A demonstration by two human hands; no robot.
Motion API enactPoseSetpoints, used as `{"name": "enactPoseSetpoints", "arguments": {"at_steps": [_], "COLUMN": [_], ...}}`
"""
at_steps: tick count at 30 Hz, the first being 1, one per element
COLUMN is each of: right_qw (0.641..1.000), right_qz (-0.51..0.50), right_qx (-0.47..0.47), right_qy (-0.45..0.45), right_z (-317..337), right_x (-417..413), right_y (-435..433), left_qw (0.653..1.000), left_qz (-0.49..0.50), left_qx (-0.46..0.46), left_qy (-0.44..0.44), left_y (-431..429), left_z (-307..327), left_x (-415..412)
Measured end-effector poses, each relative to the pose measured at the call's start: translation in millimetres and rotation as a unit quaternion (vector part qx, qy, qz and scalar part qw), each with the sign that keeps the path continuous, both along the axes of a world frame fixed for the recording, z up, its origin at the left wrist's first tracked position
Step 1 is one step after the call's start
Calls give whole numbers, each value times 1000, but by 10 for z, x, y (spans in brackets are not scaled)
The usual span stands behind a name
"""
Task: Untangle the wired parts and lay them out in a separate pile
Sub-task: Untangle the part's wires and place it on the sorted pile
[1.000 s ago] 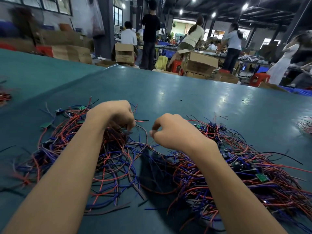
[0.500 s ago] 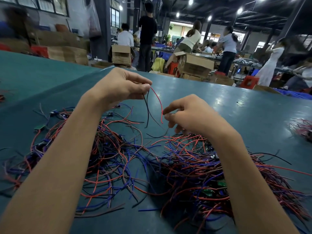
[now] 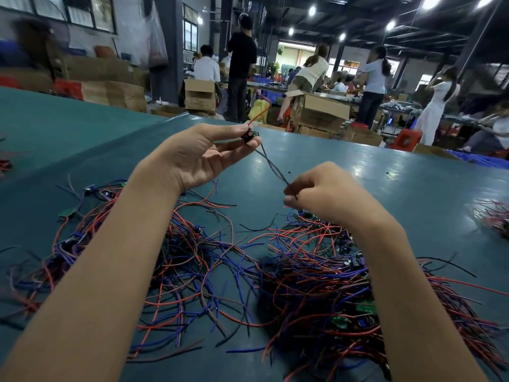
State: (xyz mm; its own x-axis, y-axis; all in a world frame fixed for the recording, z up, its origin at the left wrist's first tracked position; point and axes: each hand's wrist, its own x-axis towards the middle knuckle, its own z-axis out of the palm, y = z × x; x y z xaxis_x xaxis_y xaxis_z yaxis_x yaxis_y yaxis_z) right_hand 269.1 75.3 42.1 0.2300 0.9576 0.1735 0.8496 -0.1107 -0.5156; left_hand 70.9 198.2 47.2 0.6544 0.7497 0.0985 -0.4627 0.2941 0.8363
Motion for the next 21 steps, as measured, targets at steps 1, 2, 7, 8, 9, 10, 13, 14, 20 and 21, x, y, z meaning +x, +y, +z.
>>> {"name": "enactPoseSetpoints", "arguments": {"at_steps": [1,2,7,8,9,10,13,14,20,21], "right_qw": [1000,1000,975,959,940,921,866,856,847,840], "right_qz": [-4,-5,23,37,57,84,165,173,70,49], "right_qx": [2,16,46,43,41,39,43,50,125,134], "right_qy": [-1,17,217,277,333,379,470,486,511,523], "right_z": [-4,4,73,89,104,123,155,154,109,113], "right_x": [-12,-28,-120,-122,-110,-92,-28,-11,89,126], "right_y": [12,19,-21,-37,-53,-76,-126,-127,-80,-76], "left_qw": [1000,1000,998,997,996,994,988,987,975,976], "left_qz": [1,3,-2,-12,-22,-27,-21,-20,-24,-30], "left_qx": [0,2,35,45,57,72,109,117,165,161], "left_qy": [0,5,46,54,62,73,105,112,145,143], "left_y": [-4,-8,-23,-23,-24,-26,-65,-92,-306,-331], "left_z": [2,1,-10,-8,-7,-5,-1,-1,-25,-29], "left_x": [0,5,43,43,44,45,94,136,450,478]}}
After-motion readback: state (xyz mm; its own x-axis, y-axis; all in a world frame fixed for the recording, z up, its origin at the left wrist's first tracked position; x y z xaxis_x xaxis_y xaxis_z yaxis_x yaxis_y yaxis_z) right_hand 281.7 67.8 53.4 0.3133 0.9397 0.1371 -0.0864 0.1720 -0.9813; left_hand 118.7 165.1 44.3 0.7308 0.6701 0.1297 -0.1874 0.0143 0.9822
